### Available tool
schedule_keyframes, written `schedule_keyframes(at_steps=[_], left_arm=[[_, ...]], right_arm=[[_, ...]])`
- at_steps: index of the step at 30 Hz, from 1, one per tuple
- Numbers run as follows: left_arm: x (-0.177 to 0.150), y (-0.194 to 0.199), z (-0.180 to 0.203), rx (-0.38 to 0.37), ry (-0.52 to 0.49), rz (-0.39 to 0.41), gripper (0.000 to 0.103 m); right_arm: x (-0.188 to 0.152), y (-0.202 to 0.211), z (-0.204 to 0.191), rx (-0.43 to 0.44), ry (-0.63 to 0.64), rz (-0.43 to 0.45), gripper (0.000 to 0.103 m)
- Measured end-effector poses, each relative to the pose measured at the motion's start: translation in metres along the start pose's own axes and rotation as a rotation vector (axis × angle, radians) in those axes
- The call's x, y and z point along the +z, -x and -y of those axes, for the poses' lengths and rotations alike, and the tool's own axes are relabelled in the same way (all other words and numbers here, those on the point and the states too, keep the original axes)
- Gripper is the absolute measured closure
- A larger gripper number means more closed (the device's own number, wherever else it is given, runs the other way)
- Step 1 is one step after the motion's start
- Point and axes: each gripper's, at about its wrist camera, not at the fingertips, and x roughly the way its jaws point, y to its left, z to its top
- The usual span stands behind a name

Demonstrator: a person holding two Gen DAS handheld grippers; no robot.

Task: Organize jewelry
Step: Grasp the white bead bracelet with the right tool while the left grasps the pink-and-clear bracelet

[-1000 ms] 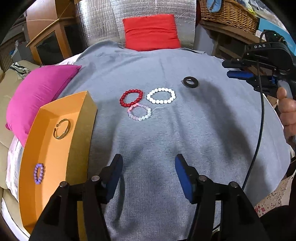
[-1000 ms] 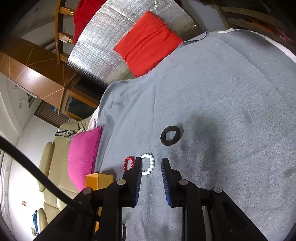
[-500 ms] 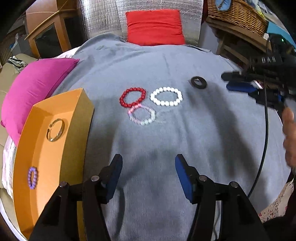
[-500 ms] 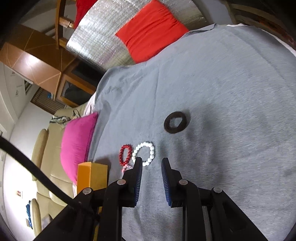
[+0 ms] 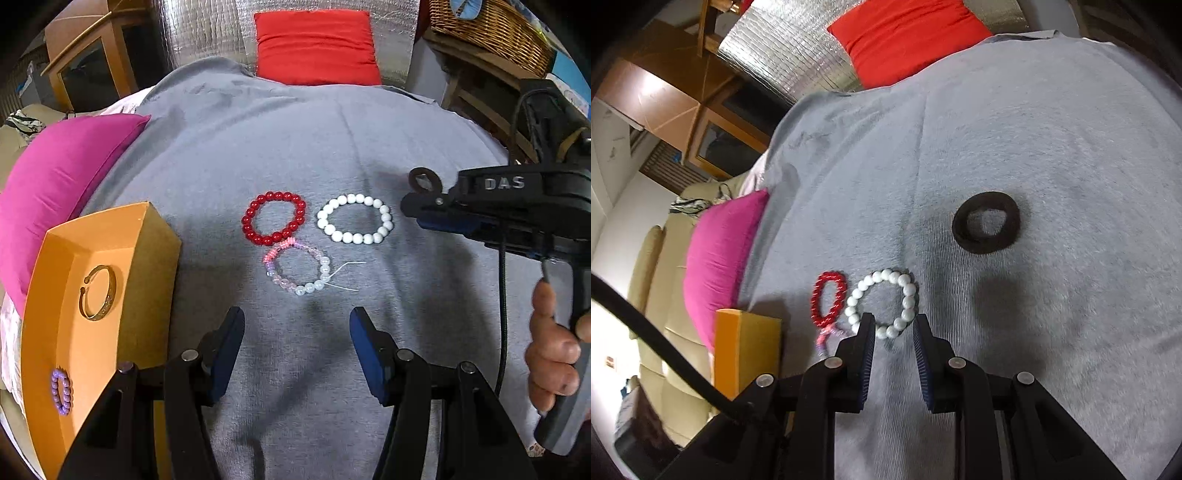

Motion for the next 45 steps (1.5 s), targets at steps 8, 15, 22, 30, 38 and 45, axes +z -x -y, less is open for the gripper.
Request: schedule_keyframes(at_steps=[8, 15, 22, 30, 38, 45], left_arm=[[0.000, -0.005, -0.012, 0.008, 0.001, -0.012, 0.043], [0.002, -0.007, -0.014, 0.006, 0.009, -0.010, 0.043], [0.013, -0.020, -0.007, -0.032, 0.037, -0.014, 0.042], [0.029, -0.049, 0.000, -0.067, 0.087, -0.020, 0.038], [0.023, -0.062, 0.010, -0.128, 0.036, 0.015, 0.073], [0.008, -0.047, 0.022, -0.199, -0.013, 0.022, 0.088]], right_arm=[[0.003, -0.035, -0.008, -0.099, 0.048, 0.015, 0.078], [-0.001, -0.041, -0.023, -0.207, 0.149, 0.075, 0.092], [0.001, -0.023, -0.009, -0.238, 0.137, 0.078, 0.092], [0.005, 0.000, 0.020, -0.252, 0.093, 0.061, 0.092], [0.003, 0.001, 0.024, -0.236, 0.082, 0.034, 0.092], [0.000, 0.007, 0.030, -0.233, 0.067, 0.012, 0.092]])
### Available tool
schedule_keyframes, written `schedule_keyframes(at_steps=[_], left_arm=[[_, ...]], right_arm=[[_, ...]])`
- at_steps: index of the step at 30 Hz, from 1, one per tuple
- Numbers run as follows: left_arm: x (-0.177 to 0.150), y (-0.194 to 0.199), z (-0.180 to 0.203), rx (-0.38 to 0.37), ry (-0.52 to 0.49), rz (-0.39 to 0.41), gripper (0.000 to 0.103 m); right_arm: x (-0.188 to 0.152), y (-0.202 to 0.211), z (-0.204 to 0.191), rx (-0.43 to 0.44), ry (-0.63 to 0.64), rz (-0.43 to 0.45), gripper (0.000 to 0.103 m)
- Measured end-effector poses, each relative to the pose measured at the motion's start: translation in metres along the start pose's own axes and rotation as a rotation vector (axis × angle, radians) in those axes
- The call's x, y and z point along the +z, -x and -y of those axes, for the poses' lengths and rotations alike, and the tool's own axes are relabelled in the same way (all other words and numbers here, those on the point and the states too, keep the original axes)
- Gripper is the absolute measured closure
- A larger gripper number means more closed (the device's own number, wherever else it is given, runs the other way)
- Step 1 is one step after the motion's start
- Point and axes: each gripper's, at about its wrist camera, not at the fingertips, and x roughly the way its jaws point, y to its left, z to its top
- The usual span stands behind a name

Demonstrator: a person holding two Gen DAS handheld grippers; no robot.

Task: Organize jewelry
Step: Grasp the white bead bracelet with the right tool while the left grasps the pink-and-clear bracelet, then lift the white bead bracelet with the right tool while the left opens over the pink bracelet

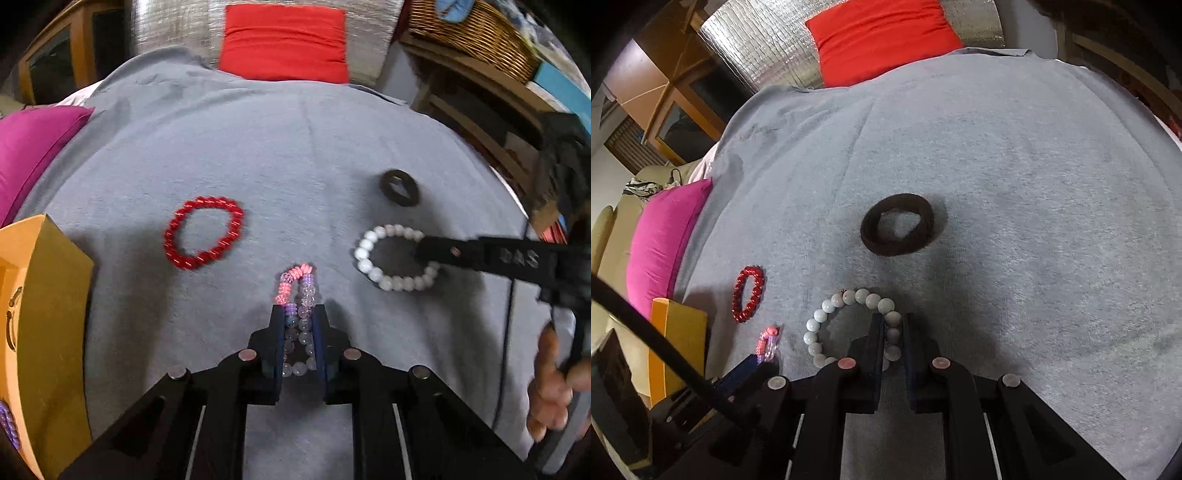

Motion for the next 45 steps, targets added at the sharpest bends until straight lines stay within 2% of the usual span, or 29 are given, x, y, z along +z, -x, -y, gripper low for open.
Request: schedule_keyframes(at_steps=[7, 13, 17, 24, 30, 35, 39, 42, 45], left_arm=[[-0.030, 0.019, 0.022, -0.067, -0.011, -0.003, 0.088], [-0.051, 0.032, 0.041, -0.081, -0.012, -0.017, 0.088], [-0.057, 0.029, 0.054, -0.061, -0.024, -0.031, 0.088], [-0.062, 0.024, 0.073, 0.044, -0.082, -0.020, 0.088], [-0.067, 0.023, 0.081, 0.097, -0.123, 0.001, 0.081], [-0.068, 0.024, 0.081, 0.131, -0.137, 0.018, 0.069], [-0.069, 0.024, 0.072, 0.184, -0.101, 0.025, 0.037], [-0.069, 0.024, 0.062, 0.162, -0.057, 0.022, 0.031], [-0.071, 0.024, 0.062, 0.187, -0.059, 0.024, 0.021]], right_arm=[[-0.007, 0.016, 0.028, -0.054, -0.020, -0.013, 0.092], [-0.019, 0.032, 0.053, -0.088, -0.027, -0.029, 0.092], [-0.028, 0.040, 0.065, -0.111, -0.020, -0.040, 0.092], [-0.036, 0.050, 0.085, -0.115, -0.044, -0.055, 0.092], [-0.035, 0.045, 0.080, -0.128, -0.032, -0.057, 0.090], [-0.031, 0.042, 0.079, -0.127, -0.044, -0.059, 0.090], [-0.031, 0.039, 0.077, -0.136, -0.039, -0.056, 0.090], [-0.029, 0.038, 0.077, -0.137, -0.036, -0.055, 0.090], [-0.028, 0.037, 0.077, -0.134, -0.039, -0.055, 0.090]])
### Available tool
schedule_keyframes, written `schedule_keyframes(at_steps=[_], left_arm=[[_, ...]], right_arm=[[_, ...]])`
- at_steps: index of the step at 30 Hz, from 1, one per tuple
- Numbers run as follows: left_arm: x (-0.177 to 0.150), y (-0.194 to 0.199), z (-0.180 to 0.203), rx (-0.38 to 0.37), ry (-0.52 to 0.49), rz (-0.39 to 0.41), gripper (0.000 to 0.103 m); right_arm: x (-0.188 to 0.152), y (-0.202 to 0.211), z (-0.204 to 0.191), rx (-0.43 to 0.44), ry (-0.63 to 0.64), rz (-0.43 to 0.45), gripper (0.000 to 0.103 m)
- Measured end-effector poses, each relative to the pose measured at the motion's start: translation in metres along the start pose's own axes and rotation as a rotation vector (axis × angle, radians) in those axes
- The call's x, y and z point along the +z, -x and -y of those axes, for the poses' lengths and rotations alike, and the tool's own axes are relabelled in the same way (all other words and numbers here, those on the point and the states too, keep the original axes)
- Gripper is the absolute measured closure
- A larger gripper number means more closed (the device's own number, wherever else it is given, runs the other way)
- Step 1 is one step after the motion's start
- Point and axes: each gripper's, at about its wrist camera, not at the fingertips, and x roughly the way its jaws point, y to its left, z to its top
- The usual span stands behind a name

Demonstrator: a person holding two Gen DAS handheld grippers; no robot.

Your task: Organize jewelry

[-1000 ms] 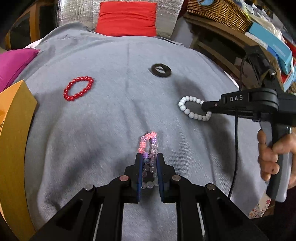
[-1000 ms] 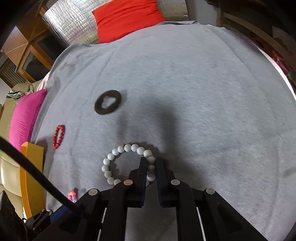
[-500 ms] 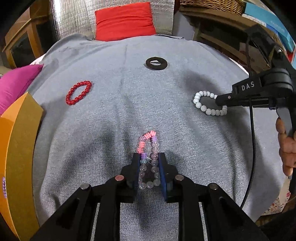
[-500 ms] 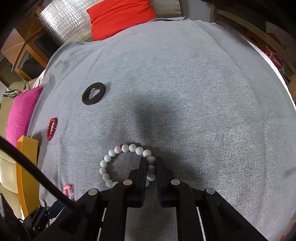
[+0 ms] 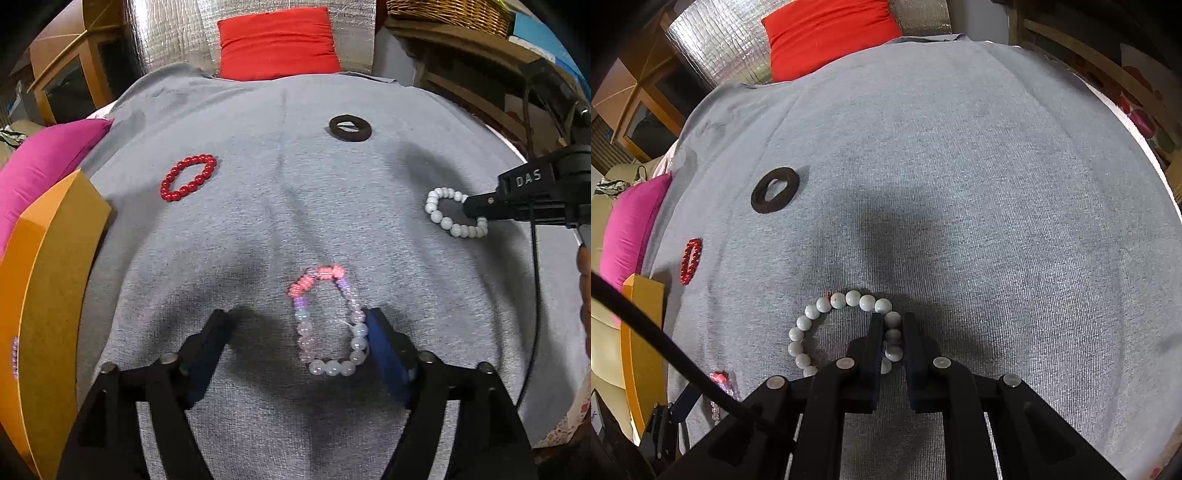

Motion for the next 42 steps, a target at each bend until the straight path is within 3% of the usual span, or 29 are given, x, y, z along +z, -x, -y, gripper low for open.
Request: schedule_keyframes(at_steps=[7, 12, 26, 29, 32, 34, 38, 40, 42], left_arm=[[-0.006, -0.004, -0.010, -0.009, 0.062, 0.027, 0.008], [-0.013, -0.004, -0.015, -0.062, 0.054, 0.053, 0.000], [0.003, -0.011, -0.007, -0.035, 0.072, 0.024, 0.000], [0.004, -0.009, -0.003, -0.063, 0.046, 0.043, 0.003], [0.004, -0.008, 0.003, -0.068, 0.004, 0.056, 0.016], [0.006, -0.005, 0.007, -0.083, -0.011, 0.068, 0.035], [0.009, -0.004, 0.011, -0.104, -0.041, 0.076, 0.061], [0.010, -0.004, 0.010, -0.119, -0.039, 0.087, 0.079], [0.008, -0.001, 0.007, -0.132, -0.036, 0.093, 0.085]], right_arm=[[0.000, -0.001, 0.003, 0.009, 0.002, 0.003, 0.090], [-0.002, 0.001, 0.005, 0.017, -0.004, 0.003, 0.090], [-0.003, 0.002, 0.007, 0.026, -0.004, 0.005, 0.090], [-0.005, 0.002, 0.007, 0.027, 0.003, 0.006, 0.090], [-0.005, 0.002, 0.005, 0.019, 0.010, 0.008, 0.089], [-0.005, 0.002, 0.002, 0.006, 0.023, 0.014, 0.089], [-0.007, 0.002, -0.007, -0.020, 0.055, 0.029, 0.090], [-0.007, 0.002, -0.010, -0.026, 0.064, 0.033, 0.090], [-0.008, 0.002, -0.012, -0.023, 0.067, 0.037, 0.091]])
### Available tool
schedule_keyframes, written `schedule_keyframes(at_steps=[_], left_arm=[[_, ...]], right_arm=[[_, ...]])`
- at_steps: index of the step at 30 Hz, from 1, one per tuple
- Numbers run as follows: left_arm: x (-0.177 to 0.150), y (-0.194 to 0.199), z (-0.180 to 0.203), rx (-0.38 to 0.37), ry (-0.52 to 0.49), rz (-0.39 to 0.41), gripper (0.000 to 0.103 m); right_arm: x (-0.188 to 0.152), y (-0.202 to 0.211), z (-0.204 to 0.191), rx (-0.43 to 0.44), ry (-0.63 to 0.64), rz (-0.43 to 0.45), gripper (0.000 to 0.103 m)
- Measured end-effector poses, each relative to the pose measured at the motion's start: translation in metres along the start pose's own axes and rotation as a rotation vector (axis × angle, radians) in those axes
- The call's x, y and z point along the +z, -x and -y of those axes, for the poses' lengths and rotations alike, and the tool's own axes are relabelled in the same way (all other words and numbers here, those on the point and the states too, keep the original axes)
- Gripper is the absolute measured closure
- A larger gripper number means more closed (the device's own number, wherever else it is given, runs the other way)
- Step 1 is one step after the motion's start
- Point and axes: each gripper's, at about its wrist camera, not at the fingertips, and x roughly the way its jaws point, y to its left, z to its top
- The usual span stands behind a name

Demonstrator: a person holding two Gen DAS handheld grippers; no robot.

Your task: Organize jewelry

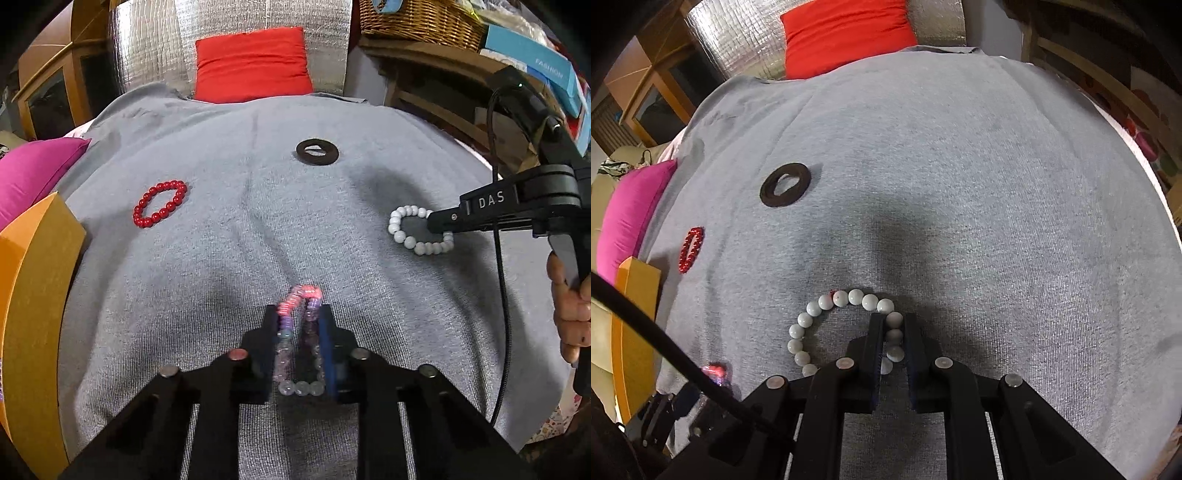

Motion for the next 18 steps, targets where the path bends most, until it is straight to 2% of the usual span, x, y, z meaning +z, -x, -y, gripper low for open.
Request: schedule_keyframes(at_steps=[1, 5, 15, 18], left_arm=[[0.000, 0.001, -0.001, -0.010, -0.002, 0.005, 0.090], [0.001, 0.009, -0.003, -0.024, -0.001, 0.022, 0.096], [0.004, 0.033, -0.004, -0.037, 0.008, 0.058, 0.095], [0.005, 0.040, -0.006, -0.038, 0.022, 0.062, 0.095]], right_arm=[[0.000, 0.000, -0.001, 0.003, 0.001, 0.000, 0.091], [0.001, 0.004, -0.007, 0.028, 0.001, 0.017, 0.092], [0.004, 0.025, -0.036, 0.149, 0.031, 0.094, 0.092], [0.007, 0.029, -0.036, 0.160, 0.022, 0.101, 0.092]])
